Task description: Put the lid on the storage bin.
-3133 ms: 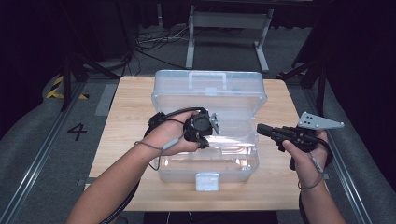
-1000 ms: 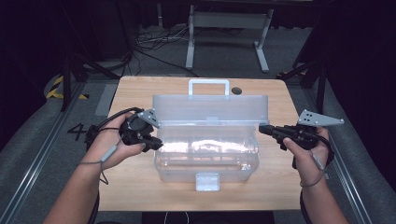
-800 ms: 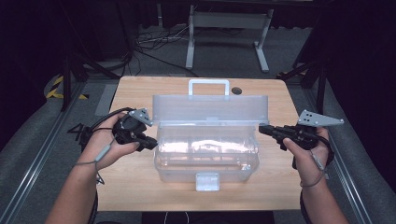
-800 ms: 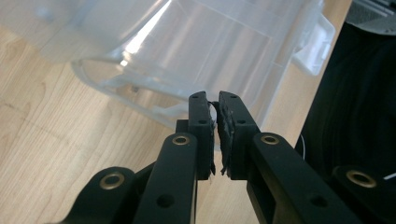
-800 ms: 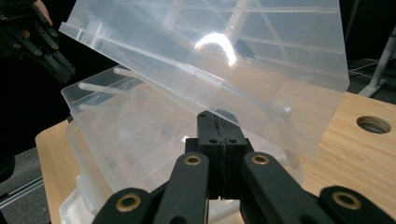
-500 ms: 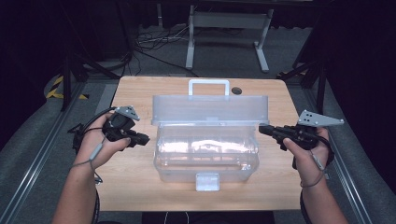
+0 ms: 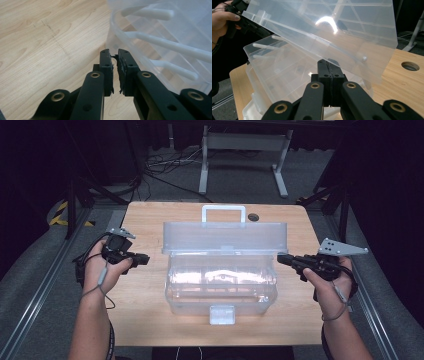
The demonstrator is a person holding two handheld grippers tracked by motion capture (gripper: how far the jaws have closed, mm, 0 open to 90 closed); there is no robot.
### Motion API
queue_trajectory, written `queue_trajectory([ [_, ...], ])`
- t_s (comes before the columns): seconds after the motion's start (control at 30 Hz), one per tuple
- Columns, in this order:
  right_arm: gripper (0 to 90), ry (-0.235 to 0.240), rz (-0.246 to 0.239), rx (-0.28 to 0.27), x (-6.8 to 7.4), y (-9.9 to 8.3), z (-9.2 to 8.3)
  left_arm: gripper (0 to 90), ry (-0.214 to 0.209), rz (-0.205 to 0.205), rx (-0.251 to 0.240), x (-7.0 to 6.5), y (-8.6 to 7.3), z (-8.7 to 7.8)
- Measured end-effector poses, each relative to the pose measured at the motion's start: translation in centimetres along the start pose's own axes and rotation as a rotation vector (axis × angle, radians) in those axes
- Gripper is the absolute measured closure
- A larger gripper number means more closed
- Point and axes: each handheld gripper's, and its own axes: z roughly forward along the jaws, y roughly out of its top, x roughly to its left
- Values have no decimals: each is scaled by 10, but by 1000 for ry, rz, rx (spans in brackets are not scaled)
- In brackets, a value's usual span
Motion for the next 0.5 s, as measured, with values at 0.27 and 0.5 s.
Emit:
queue_trajectory([
  [0.27,900,-1,0,1,0,0,0,810,83,-66,-41,10,-3,10],
  [0.5,900,0,-1,9,1,0,0,692,122,-115,-40,16,-5,25],
])
